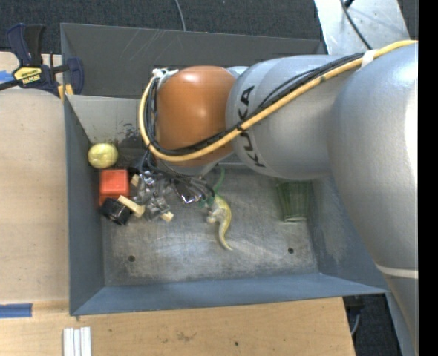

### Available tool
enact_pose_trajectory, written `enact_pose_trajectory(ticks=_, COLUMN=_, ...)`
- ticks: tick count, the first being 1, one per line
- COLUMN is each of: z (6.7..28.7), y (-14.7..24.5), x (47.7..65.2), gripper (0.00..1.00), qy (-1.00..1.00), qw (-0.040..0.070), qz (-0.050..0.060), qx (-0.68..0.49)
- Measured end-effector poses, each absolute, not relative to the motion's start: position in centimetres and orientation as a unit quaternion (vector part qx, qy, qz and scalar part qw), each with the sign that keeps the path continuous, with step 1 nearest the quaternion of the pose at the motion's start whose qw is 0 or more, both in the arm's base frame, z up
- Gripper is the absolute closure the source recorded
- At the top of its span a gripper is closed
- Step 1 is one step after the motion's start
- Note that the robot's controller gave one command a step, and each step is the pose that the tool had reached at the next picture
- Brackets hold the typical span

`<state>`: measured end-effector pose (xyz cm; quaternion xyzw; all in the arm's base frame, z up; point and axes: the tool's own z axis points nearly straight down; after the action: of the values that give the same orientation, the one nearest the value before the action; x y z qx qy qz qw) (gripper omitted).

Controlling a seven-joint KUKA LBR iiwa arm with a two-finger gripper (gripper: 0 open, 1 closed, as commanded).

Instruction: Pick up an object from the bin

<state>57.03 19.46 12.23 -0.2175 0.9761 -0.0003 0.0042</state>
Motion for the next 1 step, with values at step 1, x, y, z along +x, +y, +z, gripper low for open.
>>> enact_pose_trajectory(ticks=1, z=17.30, y=21.38, x=57.29, gripper=1.00, qy=0.979, qw=-0.002, qz=0.000, qx=-0.205)
